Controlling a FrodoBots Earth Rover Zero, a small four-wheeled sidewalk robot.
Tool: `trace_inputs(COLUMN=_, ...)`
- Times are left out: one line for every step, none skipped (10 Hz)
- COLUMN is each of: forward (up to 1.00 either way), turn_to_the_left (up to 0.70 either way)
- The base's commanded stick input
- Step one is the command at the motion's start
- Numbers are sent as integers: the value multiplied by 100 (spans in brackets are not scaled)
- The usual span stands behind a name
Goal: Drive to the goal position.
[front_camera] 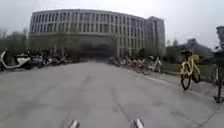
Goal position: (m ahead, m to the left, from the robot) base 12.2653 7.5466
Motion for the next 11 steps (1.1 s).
trace_inputs(forward=100, turn_to_the_left=1)
trace_inputs(forward=100, turn_to_the_left=1)
trace_inputs(forward=100, turn_to_the_left=1)
trace_inputs(forward=100, turn_to_the_left=1)
trace_inputs(forward=100, turn_to_the_left=1)
trace_inputs(forward=100, turn_to_the_left=1)
trace_inputs(forward=100, turn_to_the_left=14)
trace_inputs(forward=100, turn_to_the_left=36)
trace_inputs(forward=100, turn_to_the_left=12)
trace_inputs(forward=100, turn_to_the_left=1)
trace_inputs(forward=100, turn_to_the_left=1)
